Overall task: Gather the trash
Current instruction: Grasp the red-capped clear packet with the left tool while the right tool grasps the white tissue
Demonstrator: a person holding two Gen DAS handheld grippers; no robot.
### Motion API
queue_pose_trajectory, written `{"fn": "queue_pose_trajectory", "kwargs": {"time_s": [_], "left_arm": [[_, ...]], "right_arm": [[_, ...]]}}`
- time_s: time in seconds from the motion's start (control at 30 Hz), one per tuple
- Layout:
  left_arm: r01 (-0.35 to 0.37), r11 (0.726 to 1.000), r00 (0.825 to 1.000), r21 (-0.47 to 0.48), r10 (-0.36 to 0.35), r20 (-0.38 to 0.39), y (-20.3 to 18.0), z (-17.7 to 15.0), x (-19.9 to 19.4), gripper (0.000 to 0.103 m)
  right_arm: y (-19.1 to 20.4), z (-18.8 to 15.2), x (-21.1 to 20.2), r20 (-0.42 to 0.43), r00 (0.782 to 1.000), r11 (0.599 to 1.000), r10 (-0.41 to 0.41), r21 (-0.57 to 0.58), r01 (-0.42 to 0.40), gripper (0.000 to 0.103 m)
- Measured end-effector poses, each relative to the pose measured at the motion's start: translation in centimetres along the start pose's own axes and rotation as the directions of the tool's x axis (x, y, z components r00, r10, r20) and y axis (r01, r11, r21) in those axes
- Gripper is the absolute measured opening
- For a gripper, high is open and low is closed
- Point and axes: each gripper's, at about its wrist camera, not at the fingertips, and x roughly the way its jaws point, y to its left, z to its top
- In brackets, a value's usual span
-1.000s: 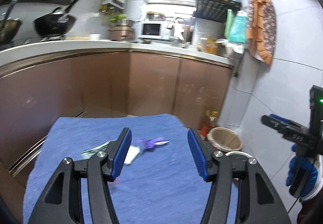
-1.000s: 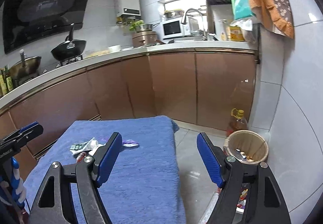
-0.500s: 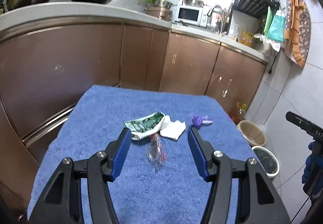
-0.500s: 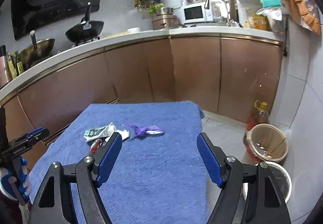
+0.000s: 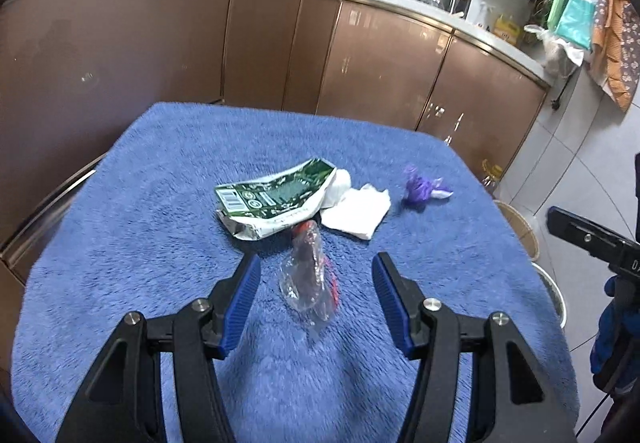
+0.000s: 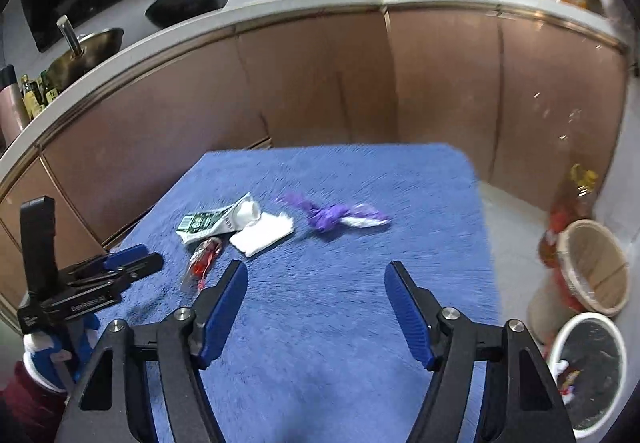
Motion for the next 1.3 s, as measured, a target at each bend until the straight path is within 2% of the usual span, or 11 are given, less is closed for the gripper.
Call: {"fn": "queue_pose_trajectory", "kwargs": {"time_s": [0.27, 0.5, 0.7, 0.87, 1.03, 1.23, 1.3], "left_arm": [[0.020, 1.000, 0.999, 0.001, -0.020, -0.047, 0.3, 0.6, 3.9, 0.055], [0.045, 0.999, 0.995, 0.022, -0.043, -0.093, 0.3, 0.1, 6.2, 0.031], [0.080, 0.997, 0.992, -0.008, -0.080, -0.100, 0.8, -0.1, 6.4, 0.021], [0.110, 0.992, 0.987, -0.055, -0.115, -0.110, 1.5, -0.2, 6.6, 0.020], [0.111, 0.993, 0.987, -0.050, -0.116, -0.110, 1.3, -0.3, 6.3, 0.020], [0.118, 0.991, 0.986, -0.062, -0.124, -0.112, 1.3, -0.3, 6.4, 0.020], [0.118, 0.991, 0.986, -0.061, -0.124, -0.111, 1.3, -0.3, 6.4, 0.020]], "right_arm": [[1.6, 1.2, 8.2, -0.117, 0.986, 0.991, 0.122, -0.031, -0.127, 0.059], [2.4, 1.5, 13.2, -0.188, 0.970, 0.986, 0.157, -0.032, -0.166, 0.059], [2.8, 1.7, 15.4, -0.218, 0.962, 0.984, 0.162, -0.031, -0.173, 0.053], [3.6, 2.1, 16.3, -0.217, 0.963, 0.985, 0.158, -0.041, -0.170, 0.050], [4.1, 2.4, 17.1, -0.218, 0.967, 0.987, 0.134, -0.057, -0.150, 0.047], [4.6, 2.6, 17.8, -0.215, 0.971, 0.989, 0.106, -0.076, -0.125, 0.035], [4.5, 2.6, 17.8, -0.215, 0.971, 0.989, 0.107, -0.074, -0.126, 0.025]]}}
